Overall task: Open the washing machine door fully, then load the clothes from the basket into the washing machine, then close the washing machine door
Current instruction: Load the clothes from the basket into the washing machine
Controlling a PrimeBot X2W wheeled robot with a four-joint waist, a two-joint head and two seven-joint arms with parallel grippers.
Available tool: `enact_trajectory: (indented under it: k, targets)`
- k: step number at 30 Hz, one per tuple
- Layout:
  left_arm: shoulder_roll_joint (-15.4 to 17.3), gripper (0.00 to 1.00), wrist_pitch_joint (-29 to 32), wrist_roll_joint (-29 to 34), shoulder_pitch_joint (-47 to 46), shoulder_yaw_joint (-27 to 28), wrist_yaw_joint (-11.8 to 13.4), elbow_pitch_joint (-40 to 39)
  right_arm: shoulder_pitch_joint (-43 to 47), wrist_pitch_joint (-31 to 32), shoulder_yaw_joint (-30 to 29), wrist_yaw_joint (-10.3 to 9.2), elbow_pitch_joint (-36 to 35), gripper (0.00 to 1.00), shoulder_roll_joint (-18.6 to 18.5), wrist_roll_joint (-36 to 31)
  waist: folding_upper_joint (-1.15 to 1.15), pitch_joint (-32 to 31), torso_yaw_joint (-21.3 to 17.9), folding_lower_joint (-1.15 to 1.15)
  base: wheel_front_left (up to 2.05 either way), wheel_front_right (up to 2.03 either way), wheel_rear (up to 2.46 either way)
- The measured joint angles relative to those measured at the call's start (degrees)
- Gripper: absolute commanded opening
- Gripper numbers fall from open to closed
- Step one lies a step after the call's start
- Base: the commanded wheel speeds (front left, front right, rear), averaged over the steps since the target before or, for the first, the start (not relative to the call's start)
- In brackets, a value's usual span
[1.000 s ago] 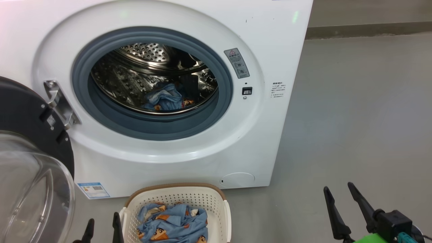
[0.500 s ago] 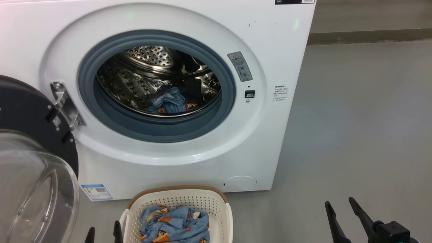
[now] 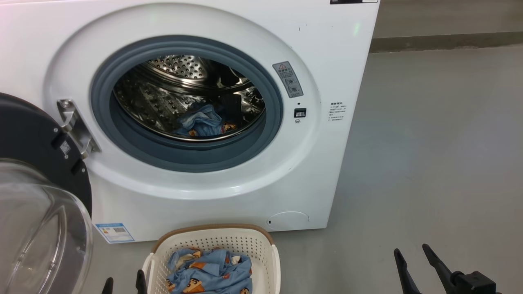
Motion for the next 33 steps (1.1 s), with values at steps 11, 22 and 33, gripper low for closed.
enact_trajectory:
  k: [11,22,33]
  targets:
    - [0.4,1.0,0.8,0.0,0.0,-1.4,0.0,0.2,-0.1,0.0,0.2,0.0,-0.4,1.0,0.0,0.0,0.0,1.3,-2.2,0.0,0.0,0.0,0.0]
    - [0.9,1.0,3.8,-1.1,-6.4,-2.8,-2.0,7.4,-3.7,0.0,0.6,0.0,-2.1,1.0,1.1,-0.3,0.0,5.7,-5.5,0.0,0.0,0.0,0.0]
    - [2.2,1.0,9.5,-3.7,-18.8,-3.9,-6.5,20.8,-10.1,0.0,2.1,0.0,-3.4,1.0,2.3,-0.3,0.0,13.6,-9.9,0.0,0.0,0.0,0.0]
